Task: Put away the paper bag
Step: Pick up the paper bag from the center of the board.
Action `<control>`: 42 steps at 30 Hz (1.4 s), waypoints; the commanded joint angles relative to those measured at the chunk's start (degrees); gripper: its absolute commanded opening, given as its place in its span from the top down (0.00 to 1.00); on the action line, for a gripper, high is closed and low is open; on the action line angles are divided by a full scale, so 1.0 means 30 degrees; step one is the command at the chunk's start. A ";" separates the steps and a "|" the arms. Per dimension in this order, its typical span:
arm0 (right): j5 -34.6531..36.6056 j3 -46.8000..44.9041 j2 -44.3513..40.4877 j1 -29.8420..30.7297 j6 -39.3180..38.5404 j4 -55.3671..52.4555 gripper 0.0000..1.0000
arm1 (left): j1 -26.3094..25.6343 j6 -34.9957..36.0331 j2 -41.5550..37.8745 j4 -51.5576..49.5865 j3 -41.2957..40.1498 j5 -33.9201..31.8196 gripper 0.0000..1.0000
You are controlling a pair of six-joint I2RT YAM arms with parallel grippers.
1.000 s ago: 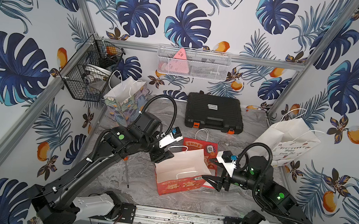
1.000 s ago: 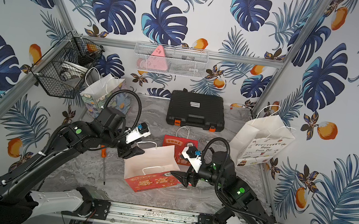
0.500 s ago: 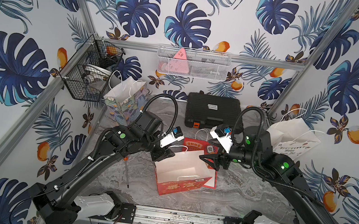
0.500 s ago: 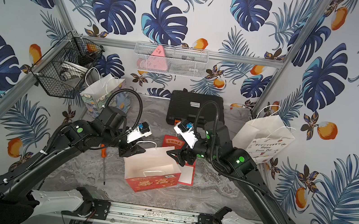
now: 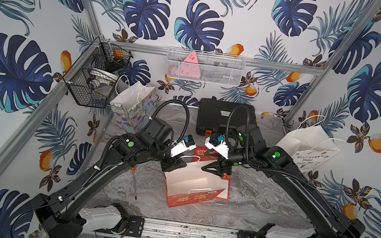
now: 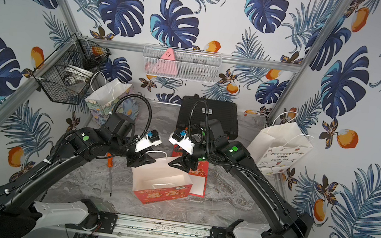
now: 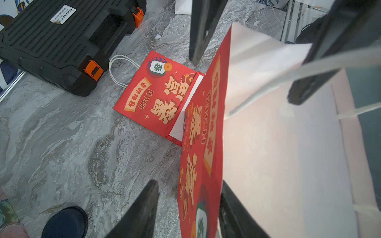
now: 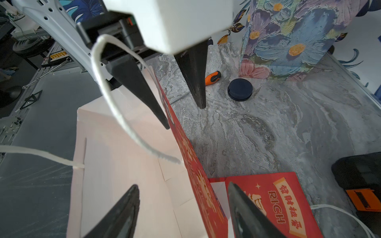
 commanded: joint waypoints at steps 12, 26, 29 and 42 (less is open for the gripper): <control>0.0425 0.0182 0.1603 0.0542 -0.1236 0.1435 0.61 | 0.0049 -0.0643 -0.0177 0.1528 -0.0352 -0.0336 0.38; 0.0215 0.0792 0.2290 0.0527 -0.2207 0.0504 0.90 | 0.0068 -0.1662 -0.2078 0.1972 -0.0349 -0.2404 0.08; 0.0338 0.0764 0.2219 0.0527 -0.2309 0.0356 0.93 | 0.0061 -0.1950 -0.2921 0.2576 -0.0621 -0.3970 0.06; -0.1501 0.0147 0.0351 -0.1704 -0.2542 -0.0445 1.00 | 0.0116 -0.3216 -0.7964 0.4002 -0.3184 -1.2410 0.04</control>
